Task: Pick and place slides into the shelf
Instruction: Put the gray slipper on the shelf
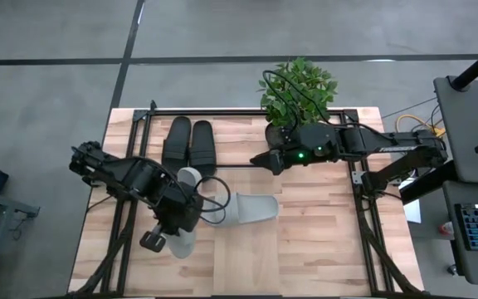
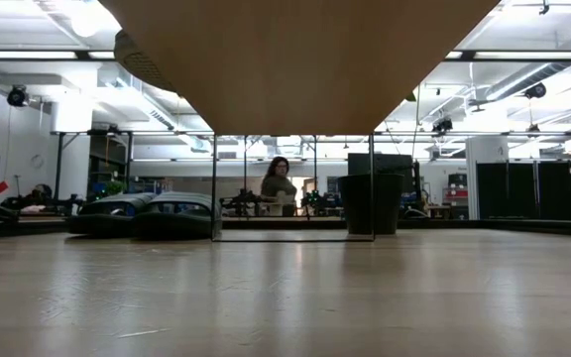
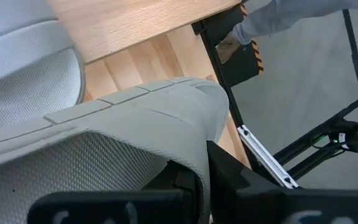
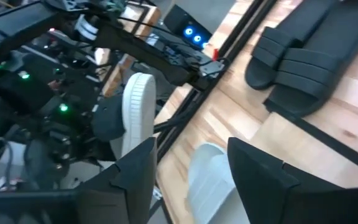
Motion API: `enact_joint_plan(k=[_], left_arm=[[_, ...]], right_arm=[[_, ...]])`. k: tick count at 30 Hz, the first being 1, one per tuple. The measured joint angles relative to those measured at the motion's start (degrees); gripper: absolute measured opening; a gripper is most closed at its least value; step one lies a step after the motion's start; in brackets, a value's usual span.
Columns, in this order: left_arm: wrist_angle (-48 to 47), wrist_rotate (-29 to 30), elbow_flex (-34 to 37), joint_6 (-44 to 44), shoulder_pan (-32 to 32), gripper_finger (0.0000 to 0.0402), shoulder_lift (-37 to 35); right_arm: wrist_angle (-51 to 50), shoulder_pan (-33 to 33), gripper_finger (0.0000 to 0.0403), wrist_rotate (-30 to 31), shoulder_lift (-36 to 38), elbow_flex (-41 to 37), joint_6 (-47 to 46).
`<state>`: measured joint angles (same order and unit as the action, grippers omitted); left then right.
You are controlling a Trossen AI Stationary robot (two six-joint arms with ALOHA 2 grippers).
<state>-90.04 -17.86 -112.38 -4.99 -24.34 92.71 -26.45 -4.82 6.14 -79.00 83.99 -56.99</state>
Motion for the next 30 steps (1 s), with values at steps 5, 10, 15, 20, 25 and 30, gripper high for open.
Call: enact_joint_plan(k=[5, 10, 15, 20, 25, 30], left_arm=[[0.0, -0.5, -1.3, 0.8, 1.2, 0.0000, -0.5], [0.0, -0.4, -4.3, 1.1, 2.1, 0.0000, -0.4], [0.0, 0.4, -4.7, 1.9, 2.6, 0.0000, -0.3], [0.0, 0.1, -4.9, 3.0, 3.1, 0.0000, 1.0], [0.1, -1.6, -6.0, 5.5, 3.4, 0.0000, 3.4], [0.0, -3.0, -8.0, 7.5, 3.4, 0.0000, 6.2]], right_arm=[[2.4, 0.0, 0.0223, -0.8, -1.0, 0.0, -0.2], [5.8, 0.5, 0.0244, -4.5, -2.7, 0.0, -0.8], [9.3, 0.6, 0.0258, -7.3, -4.6, 0.0, -1.1], [10.0, 0.6, 0.0260, -9.6, -7.2, 2.2, -1.2], [10.1, 0.9, 0.0261, -12.3, -10.9, 6.4, -0.7], [9.3, 0.9, 0.0258, -14.5, -14.9, 10.9, 0.0]])
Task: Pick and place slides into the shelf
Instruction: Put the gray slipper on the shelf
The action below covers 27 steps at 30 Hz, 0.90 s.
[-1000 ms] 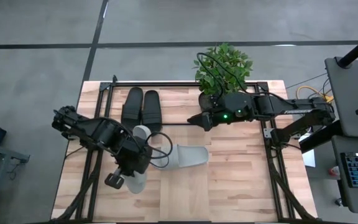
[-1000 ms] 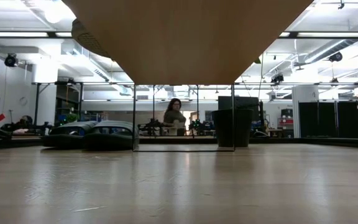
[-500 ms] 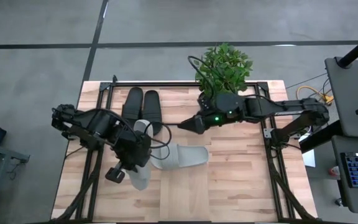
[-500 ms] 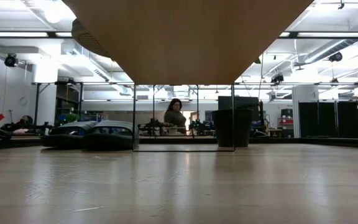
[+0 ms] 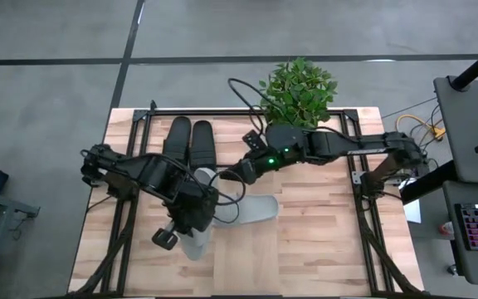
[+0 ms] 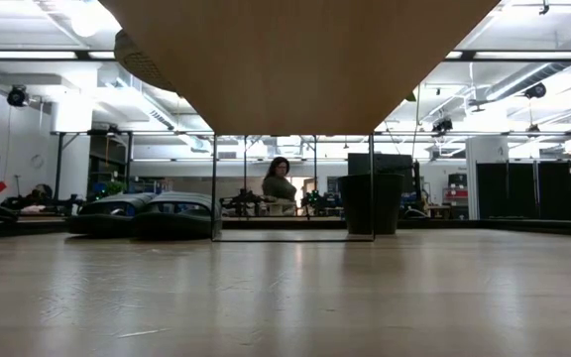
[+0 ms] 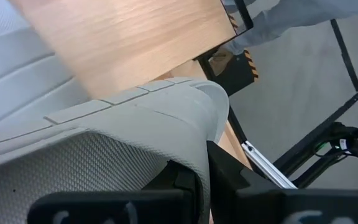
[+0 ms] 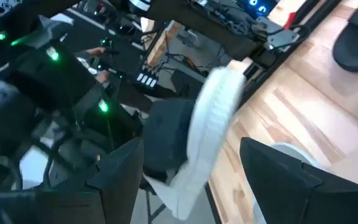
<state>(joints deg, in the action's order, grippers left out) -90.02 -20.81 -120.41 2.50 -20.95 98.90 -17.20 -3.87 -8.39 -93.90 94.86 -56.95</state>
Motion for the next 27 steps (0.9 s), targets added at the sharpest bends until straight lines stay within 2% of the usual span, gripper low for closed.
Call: enact_joint_plan(k=[4, 11, 27], left_arm=[[0.0, -1.0, -2.1, 1.3, 0.0, 0.0000, 1.3], [0.0, -1.4, -3.1, 1.4, 0.0, 0.0000, 0.8], [0.0, -1.5, -3.2, 5.3, -0.4, 0.0000, 0.4]], right_arm=[[-5.5, 0.5, 0.0260, -2.1, -2.9, 5.6, 1.7], [-15.6, 1.2, 0.0260, -2.0, -5.8, 13.4, 5.3], [-16.5, 2.0, 0.0260, -2.3, -5.8, 13.7, 4.9]])
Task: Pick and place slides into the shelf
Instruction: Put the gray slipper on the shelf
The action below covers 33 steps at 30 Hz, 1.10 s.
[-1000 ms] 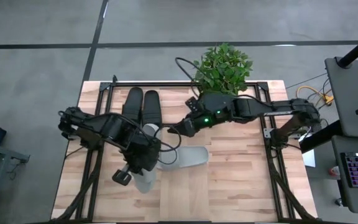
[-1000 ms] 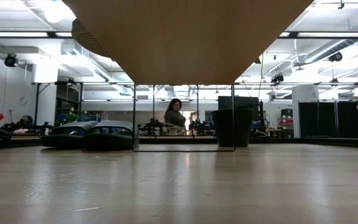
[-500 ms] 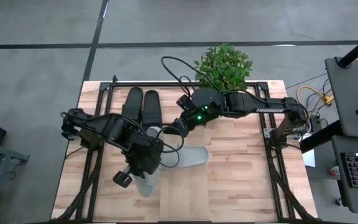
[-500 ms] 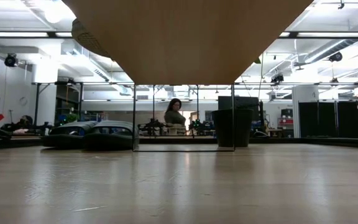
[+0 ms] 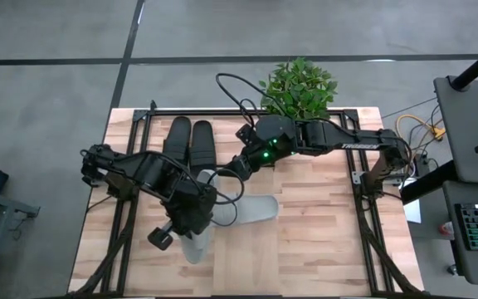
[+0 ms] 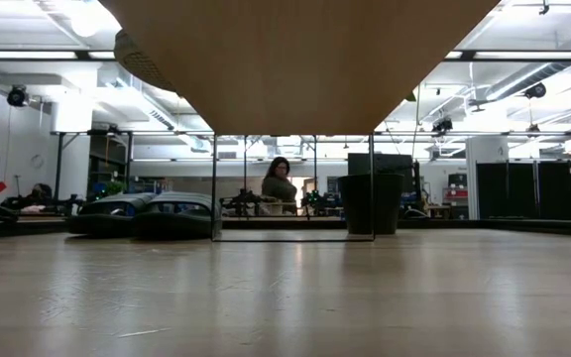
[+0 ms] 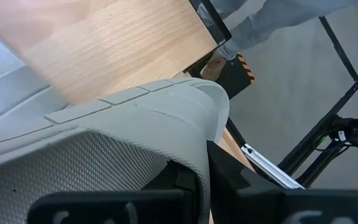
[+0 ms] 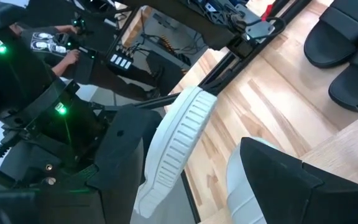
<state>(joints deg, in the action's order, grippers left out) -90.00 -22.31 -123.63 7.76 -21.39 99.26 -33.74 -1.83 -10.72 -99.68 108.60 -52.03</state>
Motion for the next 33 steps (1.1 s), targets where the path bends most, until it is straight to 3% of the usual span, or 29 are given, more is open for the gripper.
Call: enact_joint_plan(k=[33], left_arm=[[0.0, 0.2, 0.5, 7.7, 0.2, 0.0000, 2.1]], right_arm=[[2.8, -1.0, 0.0259, -5.0, -4.3, -0.1, -4.5]])
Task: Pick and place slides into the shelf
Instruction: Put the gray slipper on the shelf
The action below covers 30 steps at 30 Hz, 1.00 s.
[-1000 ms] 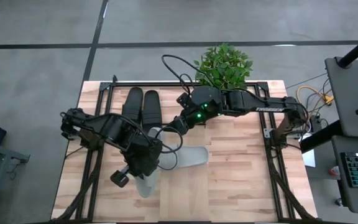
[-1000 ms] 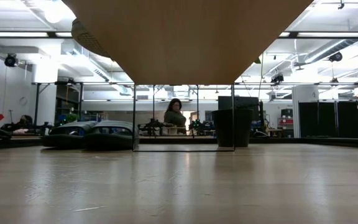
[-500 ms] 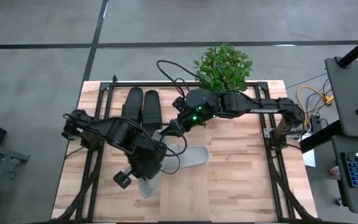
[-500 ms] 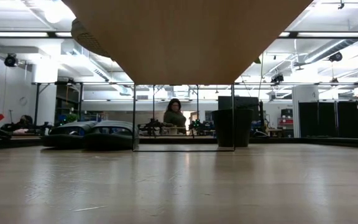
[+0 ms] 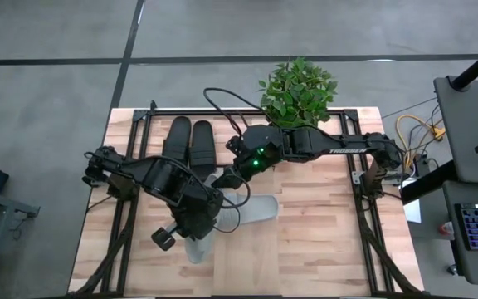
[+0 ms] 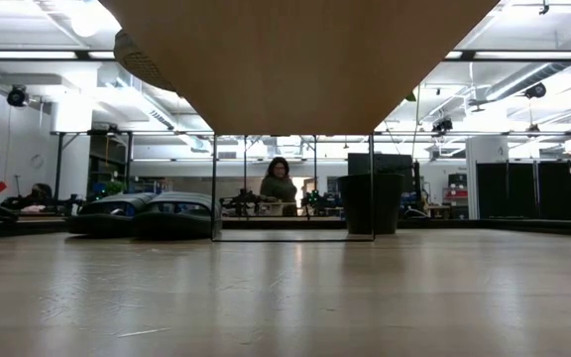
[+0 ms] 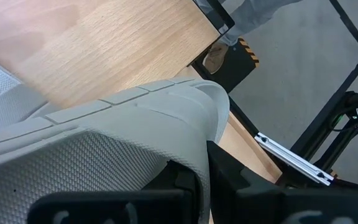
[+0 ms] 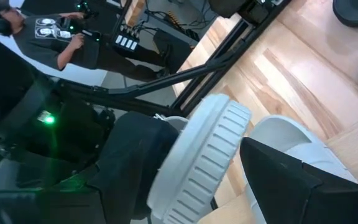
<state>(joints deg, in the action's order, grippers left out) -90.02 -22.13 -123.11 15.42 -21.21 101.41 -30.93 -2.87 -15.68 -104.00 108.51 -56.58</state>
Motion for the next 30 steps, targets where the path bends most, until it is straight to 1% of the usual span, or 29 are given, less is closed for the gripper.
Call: enact_joint_plan(k=[7, 13, 26, 30], left_arm=[[0.0, 0.0, 0.0, 0.0, 0.0, 0.0000, 0.0], [0.0, 0.1, 0.0, 0.1, 0.0, 0.0000, 0.0], [0.1, 0.1, 0.0, 0.0, 0.1, 0.0000, 0.0], [0.1, 1.2, 0.0, 0.0, 0.2, 0.0000, 0.0]], right_arm=[[0.0, 0.0, 0.0245, 0.0, -0.1, 0.0, -0.3], [-0.1, 0.0, 0.0219, 0.0, -0.1, 0.0, -0.9], [-0.1, 0.0, 0.0122, -0.8, -0.1, 0.0, -0.7], [-0.1, 0.0, 0.0087, -0.8, -0.2, 0.0, 0.4]])
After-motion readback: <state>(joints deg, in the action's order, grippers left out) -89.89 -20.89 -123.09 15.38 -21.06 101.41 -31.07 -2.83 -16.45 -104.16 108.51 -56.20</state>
